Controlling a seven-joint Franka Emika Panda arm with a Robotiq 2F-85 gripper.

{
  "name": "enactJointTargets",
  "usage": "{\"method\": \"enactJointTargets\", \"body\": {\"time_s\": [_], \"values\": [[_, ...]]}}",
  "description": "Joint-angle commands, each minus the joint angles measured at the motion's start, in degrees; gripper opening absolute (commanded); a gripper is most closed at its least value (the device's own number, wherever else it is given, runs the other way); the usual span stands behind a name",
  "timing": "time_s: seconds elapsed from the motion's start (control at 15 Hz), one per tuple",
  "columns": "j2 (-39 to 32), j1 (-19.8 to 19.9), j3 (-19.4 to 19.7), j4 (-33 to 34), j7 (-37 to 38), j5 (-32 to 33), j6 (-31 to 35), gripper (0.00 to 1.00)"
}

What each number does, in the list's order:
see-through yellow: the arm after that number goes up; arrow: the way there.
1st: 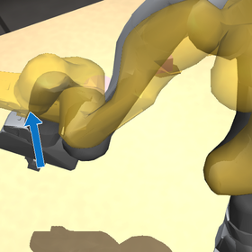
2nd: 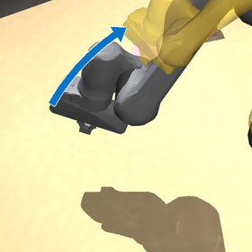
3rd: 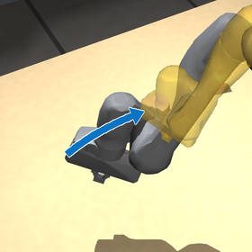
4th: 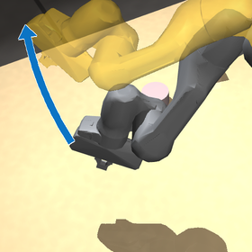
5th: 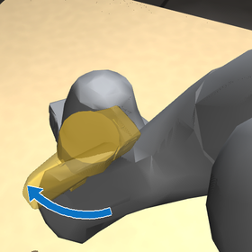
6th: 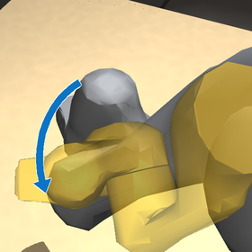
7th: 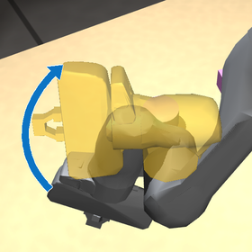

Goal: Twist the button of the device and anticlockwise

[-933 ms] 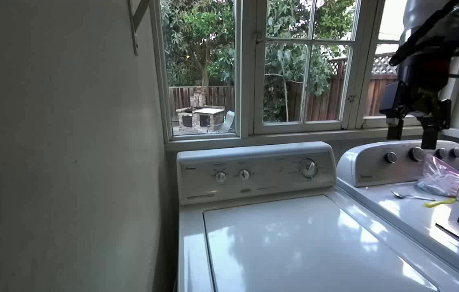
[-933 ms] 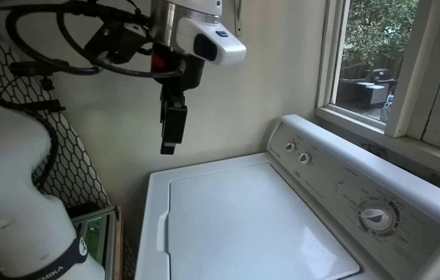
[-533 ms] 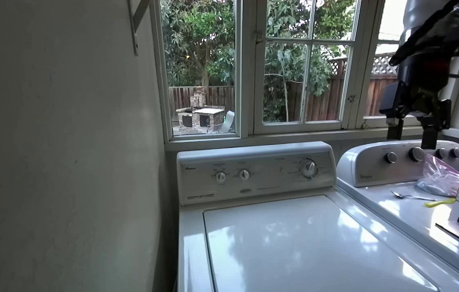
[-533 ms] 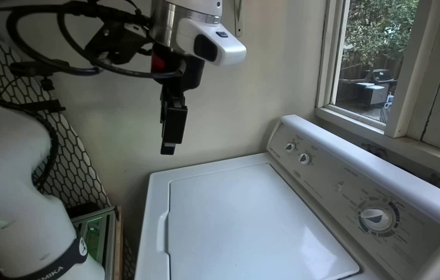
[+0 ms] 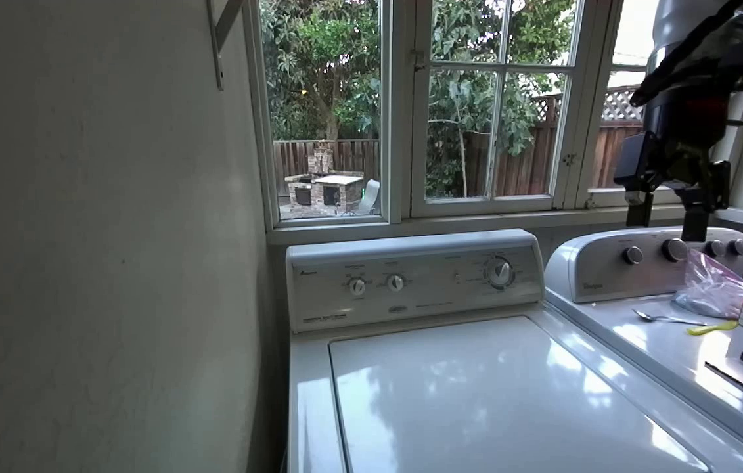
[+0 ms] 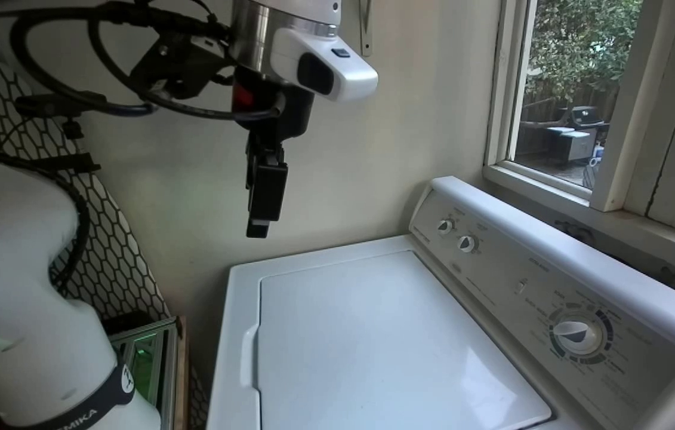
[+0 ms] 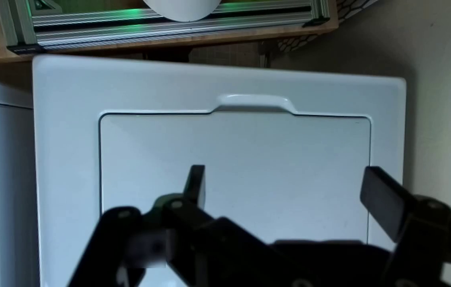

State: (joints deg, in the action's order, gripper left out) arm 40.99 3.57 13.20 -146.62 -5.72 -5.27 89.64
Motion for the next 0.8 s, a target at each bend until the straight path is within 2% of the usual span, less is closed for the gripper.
{"method": "enactJointTargets", "body": {"time_s": [0.0, 0.27, 0.33, 0.6, 0.73], "values": [[-0.3, 1.6, -1.2, 0.2, -0.8, -0.6, -0.3, 1.00], [-0.3, 1.6, -1.2, 0.2, -0.8, -0.6, -0.3, 1.00], [-1.1, 0.3, -1.8, -0.1, -1.6, -1.5, 0.4, 1.00], [-4.7, -3.7, -6.9, -2.4, -2.0, -5.8, 3.1, 1.00], [-7.6, -5.7, -9.8, -3.2, -1.5, -8.4, 6.6, 1.00]]}}
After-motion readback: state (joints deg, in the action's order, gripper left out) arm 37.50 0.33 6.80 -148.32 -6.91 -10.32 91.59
